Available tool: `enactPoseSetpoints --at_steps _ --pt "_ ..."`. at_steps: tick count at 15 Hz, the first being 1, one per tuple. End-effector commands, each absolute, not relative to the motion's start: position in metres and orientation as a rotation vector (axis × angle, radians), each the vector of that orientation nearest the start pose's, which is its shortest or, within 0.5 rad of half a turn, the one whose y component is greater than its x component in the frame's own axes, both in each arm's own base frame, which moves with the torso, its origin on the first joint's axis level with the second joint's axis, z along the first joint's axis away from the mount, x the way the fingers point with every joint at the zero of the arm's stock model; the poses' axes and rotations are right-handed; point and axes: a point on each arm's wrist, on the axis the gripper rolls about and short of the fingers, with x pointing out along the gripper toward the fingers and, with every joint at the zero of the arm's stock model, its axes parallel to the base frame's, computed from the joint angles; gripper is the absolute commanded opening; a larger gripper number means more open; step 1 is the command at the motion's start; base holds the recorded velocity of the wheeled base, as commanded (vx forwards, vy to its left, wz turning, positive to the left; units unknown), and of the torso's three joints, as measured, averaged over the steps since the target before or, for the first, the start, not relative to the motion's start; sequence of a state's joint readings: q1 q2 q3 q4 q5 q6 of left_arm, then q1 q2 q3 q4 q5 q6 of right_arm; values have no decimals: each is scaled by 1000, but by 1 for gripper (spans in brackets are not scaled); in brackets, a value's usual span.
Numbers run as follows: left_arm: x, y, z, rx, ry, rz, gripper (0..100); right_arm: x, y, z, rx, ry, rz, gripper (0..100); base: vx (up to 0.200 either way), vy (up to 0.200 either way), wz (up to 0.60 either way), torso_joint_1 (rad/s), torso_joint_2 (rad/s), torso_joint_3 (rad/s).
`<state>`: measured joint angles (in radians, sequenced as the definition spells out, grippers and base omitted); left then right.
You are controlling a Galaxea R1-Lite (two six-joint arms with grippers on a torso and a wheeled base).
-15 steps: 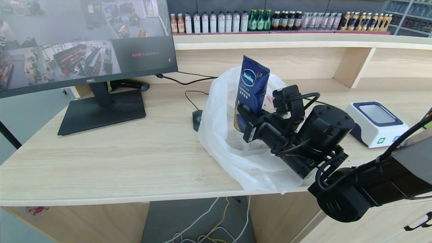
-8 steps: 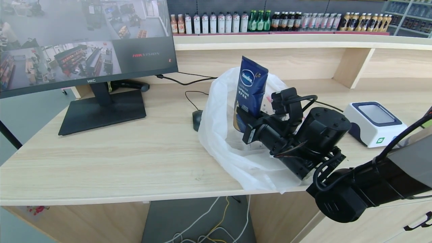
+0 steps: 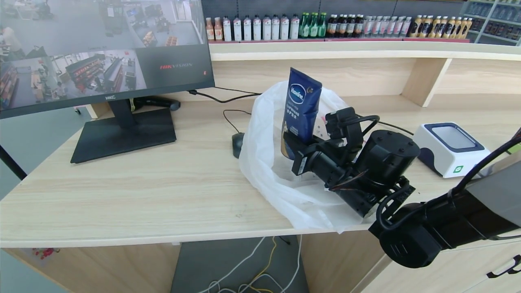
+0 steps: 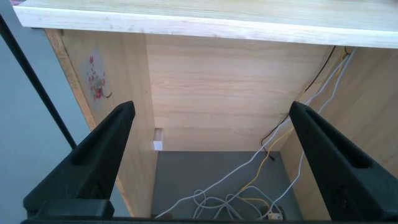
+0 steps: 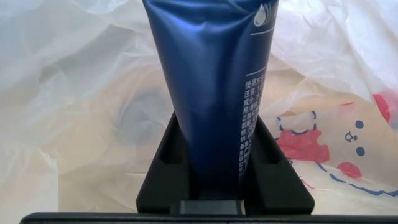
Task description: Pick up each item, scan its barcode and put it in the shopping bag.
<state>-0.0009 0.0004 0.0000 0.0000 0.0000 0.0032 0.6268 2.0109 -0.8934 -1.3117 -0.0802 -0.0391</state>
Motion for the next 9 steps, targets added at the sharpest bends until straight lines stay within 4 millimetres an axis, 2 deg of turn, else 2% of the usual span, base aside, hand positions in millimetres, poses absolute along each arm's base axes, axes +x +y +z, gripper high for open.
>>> enactPoseSetpoints --at_steps 1,6,9 --pt "-23 0 75 3 0 0 100 302 217 172 39 -216 541 100 0 0 0 0 0 0" --pt "-23 0 75 3 0 -2 100 287 208 187 47 -242 540 100 0 0 0 0 0 0" --pt "-23 0 75 3 0 0 100 261 189 193 39 -233 534 100 0 0 0 0 0 0"
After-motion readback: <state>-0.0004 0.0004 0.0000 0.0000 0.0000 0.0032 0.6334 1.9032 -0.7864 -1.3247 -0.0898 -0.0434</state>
